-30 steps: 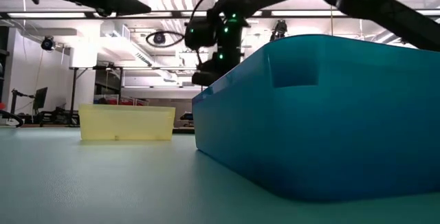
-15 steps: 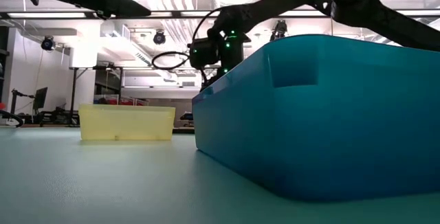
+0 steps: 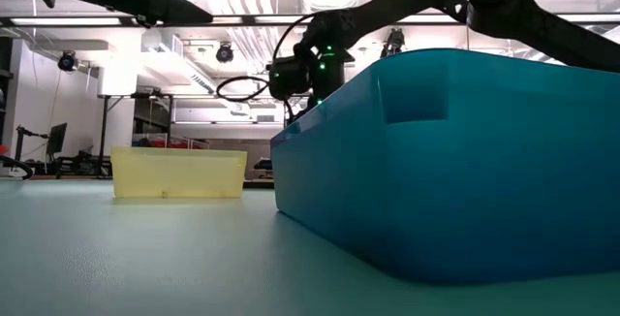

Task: Sort silverware by color (type)
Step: Put the gold knife into the yellow bin

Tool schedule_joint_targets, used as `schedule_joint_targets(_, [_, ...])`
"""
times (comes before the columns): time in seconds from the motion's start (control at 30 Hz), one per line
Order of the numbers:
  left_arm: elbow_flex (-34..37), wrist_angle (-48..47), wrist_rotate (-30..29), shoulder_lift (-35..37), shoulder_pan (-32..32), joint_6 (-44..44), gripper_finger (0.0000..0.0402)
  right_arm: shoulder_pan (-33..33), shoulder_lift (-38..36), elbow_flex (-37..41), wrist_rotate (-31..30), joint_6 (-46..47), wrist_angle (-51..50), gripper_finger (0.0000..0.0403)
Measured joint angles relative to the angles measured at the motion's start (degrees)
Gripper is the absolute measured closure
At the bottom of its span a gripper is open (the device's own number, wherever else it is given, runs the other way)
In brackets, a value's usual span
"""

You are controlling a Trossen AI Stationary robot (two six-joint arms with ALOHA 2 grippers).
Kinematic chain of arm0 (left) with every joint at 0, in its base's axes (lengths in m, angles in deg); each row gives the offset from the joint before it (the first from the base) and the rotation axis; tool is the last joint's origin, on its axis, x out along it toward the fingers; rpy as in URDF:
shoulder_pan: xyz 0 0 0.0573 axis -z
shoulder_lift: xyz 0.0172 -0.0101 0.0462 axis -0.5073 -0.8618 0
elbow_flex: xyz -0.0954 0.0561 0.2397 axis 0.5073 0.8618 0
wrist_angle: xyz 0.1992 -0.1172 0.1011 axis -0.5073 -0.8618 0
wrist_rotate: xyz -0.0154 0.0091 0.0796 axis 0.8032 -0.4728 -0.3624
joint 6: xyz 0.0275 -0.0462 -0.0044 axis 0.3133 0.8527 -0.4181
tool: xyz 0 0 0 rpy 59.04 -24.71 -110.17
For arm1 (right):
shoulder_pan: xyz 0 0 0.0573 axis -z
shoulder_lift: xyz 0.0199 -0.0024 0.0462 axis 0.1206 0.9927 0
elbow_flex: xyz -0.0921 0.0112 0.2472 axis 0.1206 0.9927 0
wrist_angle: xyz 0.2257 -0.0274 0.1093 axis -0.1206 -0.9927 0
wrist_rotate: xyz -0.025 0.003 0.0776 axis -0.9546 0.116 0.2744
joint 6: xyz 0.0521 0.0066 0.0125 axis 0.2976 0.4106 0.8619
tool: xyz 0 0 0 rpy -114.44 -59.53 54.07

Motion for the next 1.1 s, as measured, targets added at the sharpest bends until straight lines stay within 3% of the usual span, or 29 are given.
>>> schedule_joint_targets(0.83, [0.00, 0.09, 0.02, 0.00, 0.02, 0.00, 0.0401, -0.02, -0.34, 8.36, -0.01, 0.00, 7.42, 0.0271])
schedule_joint_targets(1.1, [0.00, 0.13, 0.01, -0.01, 0.01, 0.00, 0.0402, 0.09, -0.32, 8.50, 2.99, 0.35, 8.49, 0.0311])
